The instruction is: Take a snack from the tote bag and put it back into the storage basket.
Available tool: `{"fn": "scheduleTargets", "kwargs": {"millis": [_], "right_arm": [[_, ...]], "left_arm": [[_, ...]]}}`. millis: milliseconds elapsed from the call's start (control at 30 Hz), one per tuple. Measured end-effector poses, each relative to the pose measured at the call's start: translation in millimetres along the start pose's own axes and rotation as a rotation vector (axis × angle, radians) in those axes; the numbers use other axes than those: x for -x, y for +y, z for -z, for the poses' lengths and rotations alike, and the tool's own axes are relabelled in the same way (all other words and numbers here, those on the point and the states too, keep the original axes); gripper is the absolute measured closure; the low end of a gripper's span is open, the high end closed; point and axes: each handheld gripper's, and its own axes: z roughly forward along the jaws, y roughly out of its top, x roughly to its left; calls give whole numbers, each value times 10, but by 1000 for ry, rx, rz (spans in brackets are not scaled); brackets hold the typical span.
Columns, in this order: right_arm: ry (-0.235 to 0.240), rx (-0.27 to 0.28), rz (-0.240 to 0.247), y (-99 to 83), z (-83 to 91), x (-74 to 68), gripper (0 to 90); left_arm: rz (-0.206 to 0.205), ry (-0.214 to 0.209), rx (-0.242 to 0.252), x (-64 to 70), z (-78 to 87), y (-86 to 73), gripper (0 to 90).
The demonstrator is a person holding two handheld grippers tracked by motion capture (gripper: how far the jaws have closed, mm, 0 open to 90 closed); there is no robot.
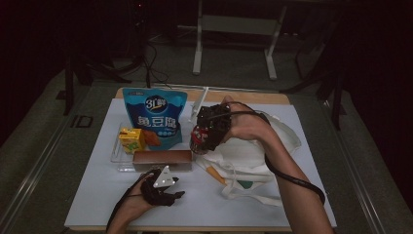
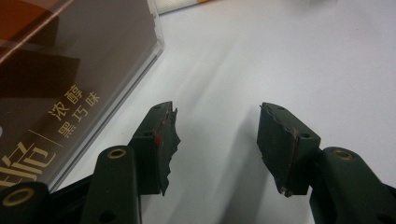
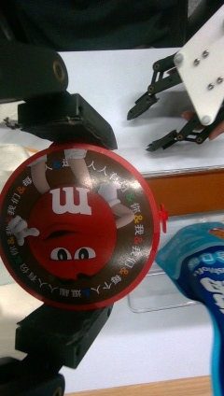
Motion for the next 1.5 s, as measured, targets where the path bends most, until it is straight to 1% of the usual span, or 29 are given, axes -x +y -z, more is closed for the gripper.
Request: {"fn": "scheduleTargets", "kwargs": {"millis": [400, 600, 800, 833, 1033, 1100, 1367, 1400, 1433, 1500], "right_arm": [[7, 21, 31, 201, -18, -15, 240], [14, 31, 33, 267, -64, -13, 240], [14, 40, 40, 319, -100, -6, 240], [16, 48, 43, 338, -115, -4, 240], [21, 49, 40, 383, -159, 6, 241], [24, 53, 47, 404, -182, 17, 240], [25, 58, 46, 453, -246, 60, 240], [29, 52, 39, 458, -252, 59, 240], [27, 57, 48, 465, -264, 71, 240], [29, 50, 41, 471, -270, 71, 240]], "left_arm": [[-2, 3, -1, -8, 7, -5, 462], [1, 5, 1, -12, 17, -7, 462], [3, 6, 6, -21, 26, -12, 462], [2, 5, 6, -22, 28, -13, 462], [7, 6, 8, -22, 32, -15, 462], [7, 6, 9, -20, 35, -16, 462], [7, 6, 7, -19, 38, -19, 462], [7, 6, 8, -19, 38, -19, 462], [6, 6, 7, -18, 39, -19, 462], [5, 5, 6, -18, 40, -20, 462]]}}
